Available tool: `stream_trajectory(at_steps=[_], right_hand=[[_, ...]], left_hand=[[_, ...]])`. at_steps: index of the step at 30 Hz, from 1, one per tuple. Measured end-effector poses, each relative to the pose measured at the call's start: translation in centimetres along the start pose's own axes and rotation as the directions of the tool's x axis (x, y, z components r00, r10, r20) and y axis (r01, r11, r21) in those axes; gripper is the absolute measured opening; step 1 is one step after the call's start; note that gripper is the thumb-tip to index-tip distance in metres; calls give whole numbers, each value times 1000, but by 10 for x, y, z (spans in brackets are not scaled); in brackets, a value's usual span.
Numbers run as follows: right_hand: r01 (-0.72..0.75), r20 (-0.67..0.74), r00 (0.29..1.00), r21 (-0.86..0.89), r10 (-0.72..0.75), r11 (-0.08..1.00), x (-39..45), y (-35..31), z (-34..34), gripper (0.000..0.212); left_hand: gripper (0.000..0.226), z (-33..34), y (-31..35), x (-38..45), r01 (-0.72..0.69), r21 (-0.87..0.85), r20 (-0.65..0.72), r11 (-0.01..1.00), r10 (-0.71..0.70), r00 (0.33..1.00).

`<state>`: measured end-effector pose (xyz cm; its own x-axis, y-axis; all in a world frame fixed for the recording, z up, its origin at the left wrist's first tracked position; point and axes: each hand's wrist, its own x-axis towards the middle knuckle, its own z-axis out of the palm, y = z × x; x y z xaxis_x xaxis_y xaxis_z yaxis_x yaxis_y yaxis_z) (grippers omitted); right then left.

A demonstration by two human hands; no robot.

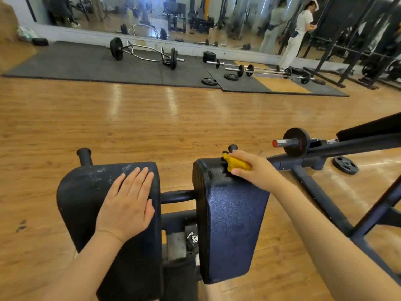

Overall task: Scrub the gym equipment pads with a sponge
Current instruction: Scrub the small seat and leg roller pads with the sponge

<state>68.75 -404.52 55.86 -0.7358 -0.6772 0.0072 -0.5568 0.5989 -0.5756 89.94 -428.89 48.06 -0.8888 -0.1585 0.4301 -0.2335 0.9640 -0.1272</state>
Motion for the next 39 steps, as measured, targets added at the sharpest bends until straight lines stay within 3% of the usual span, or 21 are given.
stream_trajectory(at_steps=[4, 8, 11, 14, 17, 18, 20, 22, 24, 29, 34, 37, 39], right_hand=[[-110, -27, 994, -129, 108, 986, 15, 1, 7, 38], [87, -175, 980, -59, -96, 994, -15, -3, 40, 43], [241, -204, 950, 3, -235, 971, -33, 5, 56, 52], [248, -276, 935, 60, -223, 967, -20, 3, 39, 55], [194, -409, 901, 72, -148, 978, 15, -1, 0, 43], [137, -378, 921, 87, -94, 987, 26, 0, -10, 35], [-57, -174, 983, 23, 60, 998, 40, 3, -12, 19], [-171, -10, 984, -287, 175, 943, 44, 5, 4, 33], [-152, -41, 988, -434, 149, 888, 39, 1, 17, 46], [67, -180, 975, -313, -128, 948, 3, -15, 32, 35], [68, -297, 941, -303, -162, 951, -18, -12, 57, 48], [164, -257, 931, -344, -260, 925, -10, -9, 46, 52], [144, -211, 954, -293, -211, 945, 3, -13, 32, 48]], left_hand=[[59, 0, 1, 0, 6, -9, -10, 1000, -6, 1000], [59, 1, 1, 0, 5, -6, -8, 1000, -6, 1000], [59, 2, 1, 0, 4, -1, -1, 1000, -4, 1000], [59, 1, 0, 0, 1, 5, 2, 1000, -1, 1000], [59, 1, 0, 0, 7, 8, 8, 1000, -7, 1000], [59, 1, 0, 0, 8, 8, 7, 1000, -9, 1000], [59, 1, 1, 0, 6, 11, -1, 1000, -6, 1000], [59, 1, 1, 0, 3, 16, -7, 1000, -3, 1000], [59, 1, 1, 0, 8, 21, -1, 1000, -8, 1000], [59, 1, 1, 0, 12, 24, -8, 1000, -12, 1000], [59, 0, 0, 0, 6, 26, -6, 1000, -6, 1000], [59, 1, 0, 0, 4, 22, -11, 1000, -3, 1000], [59, 1, 0, 0, -3, 34, -14, 999, 4, 1000]])
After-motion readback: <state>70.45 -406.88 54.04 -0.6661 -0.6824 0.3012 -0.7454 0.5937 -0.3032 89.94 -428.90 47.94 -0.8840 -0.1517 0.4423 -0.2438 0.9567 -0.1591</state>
